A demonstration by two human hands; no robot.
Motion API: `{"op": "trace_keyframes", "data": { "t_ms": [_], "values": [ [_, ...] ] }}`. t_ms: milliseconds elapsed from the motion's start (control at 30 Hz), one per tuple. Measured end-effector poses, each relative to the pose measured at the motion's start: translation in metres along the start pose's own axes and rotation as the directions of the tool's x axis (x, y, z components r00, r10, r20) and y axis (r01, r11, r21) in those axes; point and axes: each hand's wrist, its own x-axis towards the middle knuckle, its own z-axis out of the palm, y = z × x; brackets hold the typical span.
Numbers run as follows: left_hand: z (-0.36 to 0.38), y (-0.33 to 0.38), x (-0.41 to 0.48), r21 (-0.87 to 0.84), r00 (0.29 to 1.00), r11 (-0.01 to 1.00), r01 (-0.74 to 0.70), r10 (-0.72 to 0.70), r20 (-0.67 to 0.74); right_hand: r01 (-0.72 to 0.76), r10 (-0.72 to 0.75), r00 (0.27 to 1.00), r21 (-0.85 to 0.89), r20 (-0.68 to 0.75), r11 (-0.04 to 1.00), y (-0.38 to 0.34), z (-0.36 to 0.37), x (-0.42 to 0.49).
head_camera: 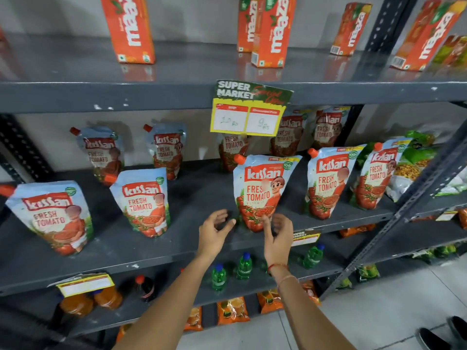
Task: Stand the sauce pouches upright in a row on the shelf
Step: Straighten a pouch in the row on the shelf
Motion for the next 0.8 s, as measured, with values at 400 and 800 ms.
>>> {"op": "trace_keyframes", "data": {
  "t_ms": [400,800],
  "values": [
    [-0.160,-0.047,-0.034,-0.059,0.831,0.998,0.012,-0.043,-0.555,0.014,-0.010,0.784,-0.002,0.620,1.000,-0.059,0.114,-0.046],
    [-0.212,-0.063,0.009,0.105,0.994,0.989,0.100,-0.103,0.026,-0.124,0.033,0.542,0.041,0.840,0.991,-0.081,0.182,-0.056]
  ]
}}
